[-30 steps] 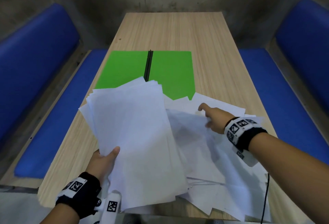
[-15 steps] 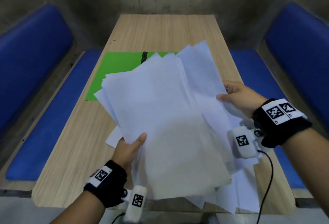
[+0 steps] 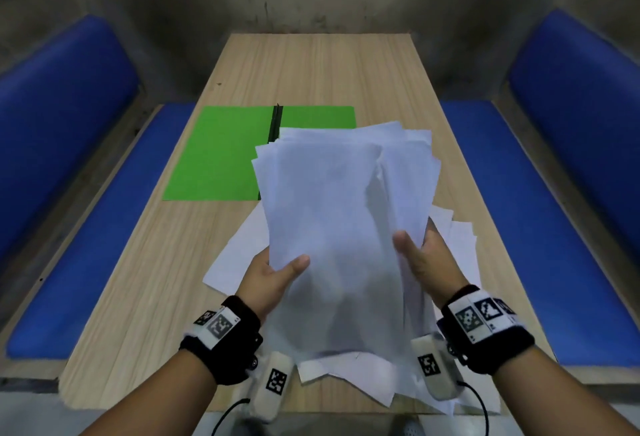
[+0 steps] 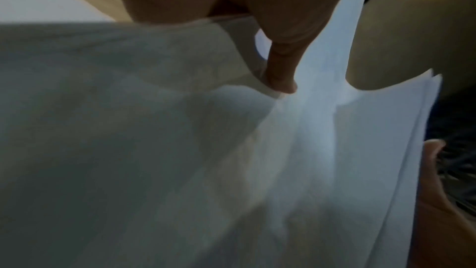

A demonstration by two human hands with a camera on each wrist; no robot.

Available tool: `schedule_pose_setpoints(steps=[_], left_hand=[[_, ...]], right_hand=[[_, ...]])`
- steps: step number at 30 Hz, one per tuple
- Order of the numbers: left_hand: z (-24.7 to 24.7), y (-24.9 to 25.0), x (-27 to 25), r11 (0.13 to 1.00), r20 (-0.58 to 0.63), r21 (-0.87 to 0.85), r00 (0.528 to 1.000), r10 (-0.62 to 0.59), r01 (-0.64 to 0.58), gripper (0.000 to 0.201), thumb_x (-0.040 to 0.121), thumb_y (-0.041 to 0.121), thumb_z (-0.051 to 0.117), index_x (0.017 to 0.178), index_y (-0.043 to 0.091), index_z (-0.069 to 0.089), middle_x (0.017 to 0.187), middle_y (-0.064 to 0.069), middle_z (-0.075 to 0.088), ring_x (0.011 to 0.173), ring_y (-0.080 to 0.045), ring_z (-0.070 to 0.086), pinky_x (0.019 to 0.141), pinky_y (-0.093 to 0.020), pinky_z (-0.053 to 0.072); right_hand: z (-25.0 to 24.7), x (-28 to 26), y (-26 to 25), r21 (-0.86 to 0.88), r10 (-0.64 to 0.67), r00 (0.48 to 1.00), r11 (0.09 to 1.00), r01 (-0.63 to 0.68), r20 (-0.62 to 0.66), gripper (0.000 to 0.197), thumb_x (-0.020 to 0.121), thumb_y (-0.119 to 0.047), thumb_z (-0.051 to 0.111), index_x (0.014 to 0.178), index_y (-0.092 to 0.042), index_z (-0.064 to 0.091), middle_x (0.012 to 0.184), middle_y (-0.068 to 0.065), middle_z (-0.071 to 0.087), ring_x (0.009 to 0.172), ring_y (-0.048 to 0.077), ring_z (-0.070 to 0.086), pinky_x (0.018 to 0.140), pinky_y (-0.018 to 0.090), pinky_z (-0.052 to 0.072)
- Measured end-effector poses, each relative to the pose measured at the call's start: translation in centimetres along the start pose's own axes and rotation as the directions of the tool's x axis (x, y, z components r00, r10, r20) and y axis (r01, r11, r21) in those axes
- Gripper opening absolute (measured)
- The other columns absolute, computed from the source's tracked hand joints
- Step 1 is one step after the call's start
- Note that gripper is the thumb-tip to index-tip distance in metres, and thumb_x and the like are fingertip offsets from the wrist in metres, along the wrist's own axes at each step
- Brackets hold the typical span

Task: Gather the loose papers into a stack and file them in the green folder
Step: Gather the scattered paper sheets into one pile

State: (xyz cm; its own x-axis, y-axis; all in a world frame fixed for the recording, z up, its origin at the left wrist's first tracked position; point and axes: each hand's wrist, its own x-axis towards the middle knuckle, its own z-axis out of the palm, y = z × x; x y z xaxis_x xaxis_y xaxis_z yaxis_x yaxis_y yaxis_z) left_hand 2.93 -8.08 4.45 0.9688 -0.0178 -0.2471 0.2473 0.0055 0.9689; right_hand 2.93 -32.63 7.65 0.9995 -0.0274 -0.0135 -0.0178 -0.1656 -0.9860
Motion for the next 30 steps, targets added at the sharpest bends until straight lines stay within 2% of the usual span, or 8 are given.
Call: schedule_pose_setpoints(steps=[4, 6, 13, 18, 20, 22, 25, 30], left_hand=[[0.4, 1.2, -0.9, 0.982, -0.047, 0.01, 0.981, 0.187, -0.187, 0.049, 0.077, 0.027, 0.068, 0.122, 0.01, 0.06, 0.117, -0.003, 0.07, 0.111, -0.015, 0.065, 0.095, -0.033, 0.051], [0.6, 1.4, -1.4, 0.968, -0.094, -0.009, 0.964, 0.248, -0.25, 0.046, 0.079, 0.023, 0.064, 0.122, 0.01, 0.059, 0.116, -0.001, 0.069, 0.109, -0.01, 0.065, 0.094, -0.026, 0.052], [0.3, -1.2, -1.7, 0.975, -0.14, 0.08, 0.966, 0.218, -0.209, 0.023, 0.081, 0.026, 0.069, 0.103, 0.032, 0.062, 0.102, 0.014, 0.071, 0.099, 0.005, 0.064, 0.084, -0.015, 0.053], [1.0, -0.7, -2.0, 0.98, -0.091, 0.041, 0.976, 0.198, -0.195, 0.018, 0.069, 0.02, 0.073, 0.085, 0.028, 0.068, 0.08, 0.023, 0.074, 0.079, 0.006, 0.068, 0.069, -0.011, 0.053], [1.3, -0.1, -2.0, 0.978, -0.087, 0.039, 0.974, 0.209, -0.207, 0.018, 0.065, 0.027, 0.074, 0.082, 0.028, 0.068, 0.075, 0.025, 0.073, 0.074, 0.01, 0.066, 0.065, -0.009, 0.051], [1.5, 0.6, -1.7, 0.976, -0.102, 0.039, 0.971, 0.217, -0.214, 0.015, 0.072, 0.025, 0.077, 0.083, 0.028, 0.067, 0.073, 0.029, 0.071, 0.075, 0.013, 0.065, 0.066, -0.006, 0.05], [1.7, 1.5, -1.5, 0.969, -0.125, 0.016, 0.961, 0.247, -0.247, 0.017, 0.081, 0.009, 0.071, 0.083, 0.025, 0.068, 0.07, 0.029, 0.071, 0.077, 0.014, 0.066, 0.069, -0.004, 0.048], [1.0, 2.6, -1.4, 0.952, -0.07, 0.063, 0.95, 0.303, -0.299, 0.041, 0.065, 0.027, 0.079, 0.102, 0.015, 0.069, 0.096, 0.013, 0.075, 0.094, -0.004, 0.07, 0.08, -0.019, 0.055]], right_hand=[[-0.2, -0.5, -0.1, 0.084, -0.12, 0.993, 0.989, 0.121, -0.025, 0.105, 0.046, -0.05, 0.083, 0.135, -0.011, 0.043, 0.125, 0.003, 0.062, 0.115, 0.007, 0.061, 0.095, 0.036, 0.053], [-0.4, -1.0, 0.0, 0.162, -0.136, 0.989, 0.976, 0.144, -0.06, 0.099, 0.041, -0.057, 0.085, 0.13, -0.027, 0.051, 0.119, -0.006, 0.065, 0.11, 0.004, 0.061, 0.092, 0.031, 0.053], [1.2, -3.0, 0.6, 0.373, -0.128, 0.978, 0.91, 0.182, -0.164, 0.021, 0.09, -0.038, 0.058, 0.109, -0.048, 0.061, 0.107, -0.024, 0.068, 0.101, -0.001, 0.064, 0.085, 0.021, 0.053], [3.0, -3.3, -0.7, 0.308, -0.027, 0.954, 0.943, 0.124, -0.3, 0.053, 0.082, -0.078, 0.027, 0.12, -0.051, 0.05, 0.123, -0.022, 0.062, 0.12, 0.004, 0.055, 0.109, 0.047, 0.038], [3.1, -3.0, -1.5, 0.328, -0.044, 0.948, 0.932, 0.152, -0.315, 0.05, 0.085, -0.073, 0.031, 0.116, -0.039, 0.052, 0.109, -0.026, 0.066, 0.106, -0.007, 0.06, 0.105, 0.049, 0.041], [3.2, -2.7, -2.0, 0.306, -0.092, 0.944, 0.932, 0.194, -0.318, 0.077, 0.07, -0.082, 0.044, 0.121, -0.025, 0.047, 0.114, -0.005, 0.063, 0.108, 0.012, 0.062, 0.093, 0.046, 0.05], [2.9, -3.2, -2.6, 0.188, -0.157, 0.917, 0.953, 0.239, -0.367, 0.072, 0.072, -0.044, 0.077, 0.128, -0.023, 0.038, 0.128, 0.002, 0.056, 0.118, 0.017, 0.057, 0.099, 0.041, 0.049], [1.2, -3.2, -1.6, 0.072, -0.302, 0.871, 0.932, 0.355, -0.387, 0.057, 0.077, -0.006, 0.068, 0.113, -0.038, 0.037, 0.109, -0.034, 0.054, 0.107, -0.005, 0.056, 0.087, 0.014, 0.048]])
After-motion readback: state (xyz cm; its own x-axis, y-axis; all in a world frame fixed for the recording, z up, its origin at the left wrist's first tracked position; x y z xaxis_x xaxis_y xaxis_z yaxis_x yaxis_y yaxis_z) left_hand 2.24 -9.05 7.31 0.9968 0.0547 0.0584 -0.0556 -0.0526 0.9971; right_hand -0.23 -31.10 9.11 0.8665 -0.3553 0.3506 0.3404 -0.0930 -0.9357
